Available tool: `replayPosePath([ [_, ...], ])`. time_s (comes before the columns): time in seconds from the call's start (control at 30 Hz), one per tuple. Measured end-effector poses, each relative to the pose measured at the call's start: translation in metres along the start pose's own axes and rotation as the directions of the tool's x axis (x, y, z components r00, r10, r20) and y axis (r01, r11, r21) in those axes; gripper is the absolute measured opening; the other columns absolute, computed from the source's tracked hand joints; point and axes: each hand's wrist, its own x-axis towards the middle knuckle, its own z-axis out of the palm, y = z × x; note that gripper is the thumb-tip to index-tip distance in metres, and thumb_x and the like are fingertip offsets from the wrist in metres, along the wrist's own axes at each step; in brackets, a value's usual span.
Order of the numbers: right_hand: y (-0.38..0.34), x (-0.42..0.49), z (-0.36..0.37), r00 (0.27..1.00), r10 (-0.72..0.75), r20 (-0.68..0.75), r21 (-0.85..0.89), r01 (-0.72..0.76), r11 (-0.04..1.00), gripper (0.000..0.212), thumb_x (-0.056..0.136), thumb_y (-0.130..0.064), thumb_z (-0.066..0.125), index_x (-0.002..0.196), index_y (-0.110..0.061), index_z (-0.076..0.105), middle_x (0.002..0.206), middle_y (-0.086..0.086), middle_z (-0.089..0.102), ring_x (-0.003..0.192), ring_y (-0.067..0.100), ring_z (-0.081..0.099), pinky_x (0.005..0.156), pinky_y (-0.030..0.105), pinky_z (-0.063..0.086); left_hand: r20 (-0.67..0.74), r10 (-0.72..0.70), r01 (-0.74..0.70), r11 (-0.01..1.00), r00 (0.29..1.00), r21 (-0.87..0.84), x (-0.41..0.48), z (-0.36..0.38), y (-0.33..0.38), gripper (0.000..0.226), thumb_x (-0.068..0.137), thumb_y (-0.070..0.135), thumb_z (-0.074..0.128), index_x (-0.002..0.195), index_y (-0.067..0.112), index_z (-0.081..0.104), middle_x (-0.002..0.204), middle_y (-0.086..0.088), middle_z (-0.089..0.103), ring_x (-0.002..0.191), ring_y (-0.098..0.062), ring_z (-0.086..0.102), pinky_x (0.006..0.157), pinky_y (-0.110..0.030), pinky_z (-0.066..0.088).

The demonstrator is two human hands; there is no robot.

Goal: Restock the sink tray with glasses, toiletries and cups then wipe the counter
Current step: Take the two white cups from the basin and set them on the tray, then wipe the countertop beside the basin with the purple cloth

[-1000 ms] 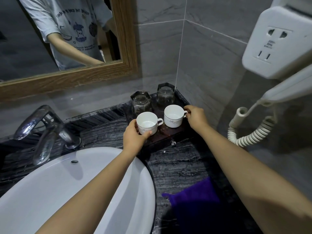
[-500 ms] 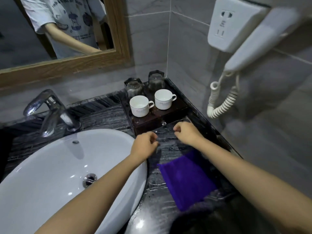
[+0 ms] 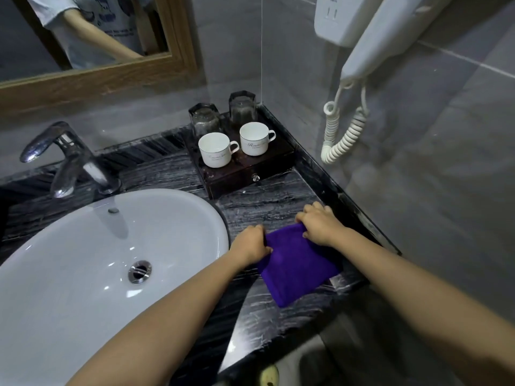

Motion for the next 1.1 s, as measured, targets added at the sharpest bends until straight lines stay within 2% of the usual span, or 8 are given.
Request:
replayPosePath([
  [0.2, 0.005, 0.0, -0.011, 0.996, 0.046, 0.075, 0.168, -0.058, 0.984, 0.028, 0.085, -0.025, 0.064, 0.111, -0.016, 0.057, 0.121, 0.007, 0.057, 0.12, 0.027, 0.045, 0.1, 0.038, 0.035, -0.006, -0.004, 0.003, 0.993, 1.0, -0.12, -0.004, -0.004, 0.007, 0.013, 0.08, 0.014, 0.062, 0.088, 0.009, 0.053, 0.102, -0.018, 0.063, 0.102, -0.031, 0.054, 0.074, -0.033, 0.04],
  [0.33, 0.009, -0.01, -0.028, 0.993, 0.037, 0.11, 0.326, -0.071, 0.943, 0.023, 0.082, -0.021, 0.069, 0.101, -0.011, 0.063, 0.108, 0.012, 0.067, 0.103, 0.026, 0.06, 0.08, 0.027, 0.041, 0.036, 0.015, -0.004, 0.958, 0.999, -0.287, -0.016, -0.014, 0.002, 0.021, 0.079, 0.018, 0.07, 0.078, 0.016, 0.05, 0.087, -0.004, 0.058, 0.082, -0.021, 0.053, 0.07, -0.027, 0.039],
  [0.57, -0.017, -0.044, -0.078, 0.997, -0.019, 0.075, 0.381, -0.011, 0.924, 0.019, 0.079, -0.018, 0.073, 0.092, -0.004, 0.071, 0.072, 0.003, 0.061, 0.068, 0.014, 0.054, 0.062, 0.019, 0.041, 0.012, 0.115, -0.098, 0.889, 0.993, -0.447, -0.066, -0.056, -0.013, 0.022, 0.076, 0.015, 0.075, 0.093, 0.003, 0.07, 0.071, 0.0, 0.061, 0.065, -0.011, 0.053, 0.061, -0.023, 0.043],
  [0.67, -0.039, -0.061, -0.1, 0.998, -0.056, 0.033, 0.391, 0.039, 0.92, 0.005, 0.079, -0.016, 0.073, 0.076, -0.015, 0.068, 0.063, -0.004, 0.057, 0.062, 0.009, 0.051, 0.058, 0.019, 0.04, -0.05, 0.122, -0.132, 0.895, 0.991, -0.427, -0.095, -0.078, -0.023, 0.022, 0.077, 0.015, 0.073, 0.093, 0.001, 0.07, 0.072, -0.001, 0.06, 0.064, -0.01, 0.05, 0.057, -0.018, 0.039],
  [0.77, -0.067, -0.076, -0.116, 0.998, -0.048, -0.051, 0.417, 0.065, 0.906, 0.008, 0.078, -0.016, 0.073, 0.084, -0.011, 0.071, 0.059, -0.009, 0.054, 0.058, 0.005, 0.048, 0.053, 0.013, 0.037, -0.153, 0.118, -0.169, 0.91, 0.981, -0.379, -0.122, -0.102, -0.039, 0.015, 0.078, 0.015, 0.071, 0.09, 0.006, 0.071, 0.081, -0.003, 0.063, 0.075, -0.013, 0.053, 0.062, -0.022, 0.041],
  [0.93, -0.126, -0.094, -0.143, 0.987, -0.077, -0.144, 0.454, 0.135, 0.881, 0.018, 0.079, -0.013, 0.072, 0.09, 0.0, 0.069, 0.073, 0.005, 0.059, 0.069, 0.015, 0.051, 0.06, 0.025, 0.04, -0.317, 0.059, -0.171, 0.926, 0.947, -0.338, -0.172, -0.143, -0.074, 0.014, 0.078, 0.014, 0.07, 0.092, 0.013, 0.072, 0.082, -0.001, 0.064, 0.078, -0.013, 0.055, 0.063, -0.021, 0.04],
  [1.03, -0.167, -0.1, -0.16, 0.975, -0.152, -0.162, 0.426, 0.208, 0.881, 0.011, 0.08, -0.017, 0.071, 0.086, -0.008, 0.069, 0.077, 0.005, 0.06, 0.074, 0.015, 0.052, 0.065, 0.027, 0.04, -0.397, 0.012, -0.14, 0.945, 0.918, -0.295, -0.208, -0.164, -0.1, 0.017, 0.077, 0.015, 0.072, 0.093, 0.013, 0.073, 0.082, -0.001, 0.065, 0.078, -0.013, 0.055, 0.07, -0.022, 0.038],
  [1.1, -0.195, -0.099, -0.171, 0.962, -0.221, -0.158, 0.382, 0.266, 0.885, 0.004, 0.081, -0.019, 0.07, 0.082, -0.016, 0.067, 0.071, 0.002, 0.06, 0.069, 0.015, 0.053, 0.058, 0.021, 0.04, -0.436, -0.004, -0.114, 0.963, 0.9, -0.244, -0.234, -0.175, -0.119, 0.017, 0.077, 0.015, 0.071, 0.093, 0.014, 0.073, 0.082, 0.001, 0.065, 0.078, -0.012, 0.055, 0.064, -0.02, 0.036],
])
